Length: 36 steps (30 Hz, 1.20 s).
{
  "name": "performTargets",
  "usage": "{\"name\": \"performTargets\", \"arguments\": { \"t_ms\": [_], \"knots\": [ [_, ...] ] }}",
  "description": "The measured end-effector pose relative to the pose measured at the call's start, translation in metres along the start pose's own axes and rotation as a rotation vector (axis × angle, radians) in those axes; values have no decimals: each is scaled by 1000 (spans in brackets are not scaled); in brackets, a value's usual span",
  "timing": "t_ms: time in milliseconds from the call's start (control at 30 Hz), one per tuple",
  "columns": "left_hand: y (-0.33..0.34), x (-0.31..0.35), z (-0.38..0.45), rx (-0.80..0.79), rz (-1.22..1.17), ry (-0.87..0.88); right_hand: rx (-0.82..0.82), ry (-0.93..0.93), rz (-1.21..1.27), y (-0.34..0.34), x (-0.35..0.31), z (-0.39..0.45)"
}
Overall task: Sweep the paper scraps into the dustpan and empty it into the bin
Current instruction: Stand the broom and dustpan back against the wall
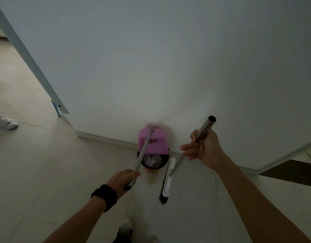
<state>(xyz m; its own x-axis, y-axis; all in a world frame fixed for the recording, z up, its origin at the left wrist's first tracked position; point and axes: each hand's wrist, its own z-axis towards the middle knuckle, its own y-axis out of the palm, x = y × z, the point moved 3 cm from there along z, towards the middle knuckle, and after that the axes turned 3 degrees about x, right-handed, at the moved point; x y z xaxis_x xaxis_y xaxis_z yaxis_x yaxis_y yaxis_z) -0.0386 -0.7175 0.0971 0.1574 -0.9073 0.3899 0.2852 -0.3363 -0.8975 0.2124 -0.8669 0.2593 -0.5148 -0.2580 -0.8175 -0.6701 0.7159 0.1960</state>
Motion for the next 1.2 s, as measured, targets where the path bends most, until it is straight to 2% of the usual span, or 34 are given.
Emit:
{"name": "performTargets", "arguments": {
  "t_ms": [167,333,467,567,633,767,967,1100,1200],
  "knots": [
    [-27,-2,5,67,-67,-80,-38,-11,-24,19,-10,-1],
    [-96,-8,34,201,-154,-244,-133,-13,-122,70,-27,-4],
    [-167,-26,59,308,-114,-438,-325,-32,-211,123,-53,-11],
    [-215,-54,65,387,-207,-546,-559,-24,-191,165,-73,-17],
    [-242,-81,63,413,-221,-603,-630,-124,-247,194,-83,-15],
    [-267,-141,56,346,-151,-658,-455,-380,-460,255,-94,1],
    [-284,-229,61,132,92,-565,-271,-689,-878,362,-96,62],
    [-297,-301,63,58,100,-606,-133,-790,-993,428,-87,130],
    [-300,-341,66,54,-3,-623,-83,-876,-1037,463,-82,168]
  ]
}}
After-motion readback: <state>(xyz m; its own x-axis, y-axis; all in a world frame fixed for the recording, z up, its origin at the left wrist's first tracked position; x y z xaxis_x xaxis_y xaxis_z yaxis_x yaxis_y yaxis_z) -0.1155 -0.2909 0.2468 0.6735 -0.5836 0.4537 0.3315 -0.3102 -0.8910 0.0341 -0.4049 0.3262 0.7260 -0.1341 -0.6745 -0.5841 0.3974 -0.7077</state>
